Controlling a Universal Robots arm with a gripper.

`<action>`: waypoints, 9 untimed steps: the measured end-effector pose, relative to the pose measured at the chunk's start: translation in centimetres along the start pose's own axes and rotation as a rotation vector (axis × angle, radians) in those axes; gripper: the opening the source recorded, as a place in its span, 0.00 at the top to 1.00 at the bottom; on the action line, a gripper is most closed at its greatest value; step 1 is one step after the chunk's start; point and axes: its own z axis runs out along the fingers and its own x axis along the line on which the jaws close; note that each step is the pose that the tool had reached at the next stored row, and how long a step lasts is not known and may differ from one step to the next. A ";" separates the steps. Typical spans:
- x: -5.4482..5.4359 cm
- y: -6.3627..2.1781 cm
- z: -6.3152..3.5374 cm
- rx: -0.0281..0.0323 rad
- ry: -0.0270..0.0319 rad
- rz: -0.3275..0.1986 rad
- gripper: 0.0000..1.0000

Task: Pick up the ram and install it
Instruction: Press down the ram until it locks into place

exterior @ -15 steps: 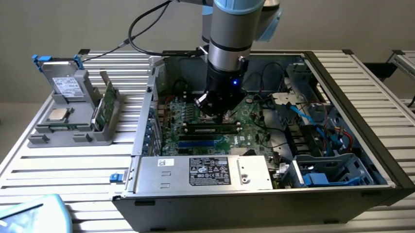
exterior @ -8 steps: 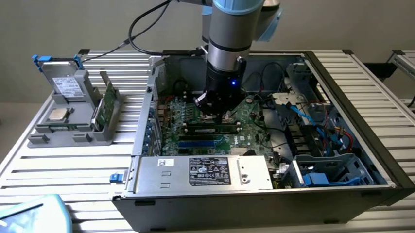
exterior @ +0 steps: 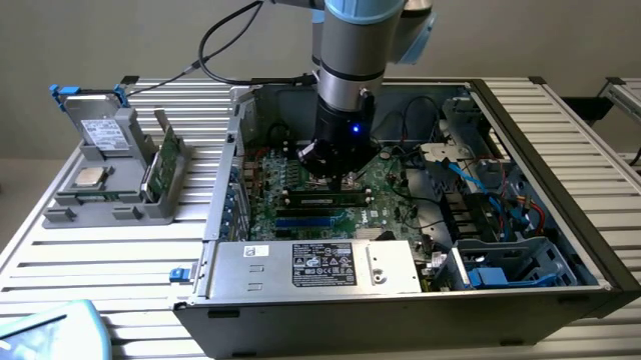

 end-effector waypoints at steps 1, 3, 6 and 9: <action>0.0 0.01 0.01 -0.0002 -0.0004 0.009 0.89; 0.1 0.03 0.04 -0.0007 -0.0012 0.027 0.89; 0.2 0.05 0.07 -0.0014 -0.0024 0.054 0.89; 0.3 0.08 0.10 -0.0021 -0.0036 0.081 0.89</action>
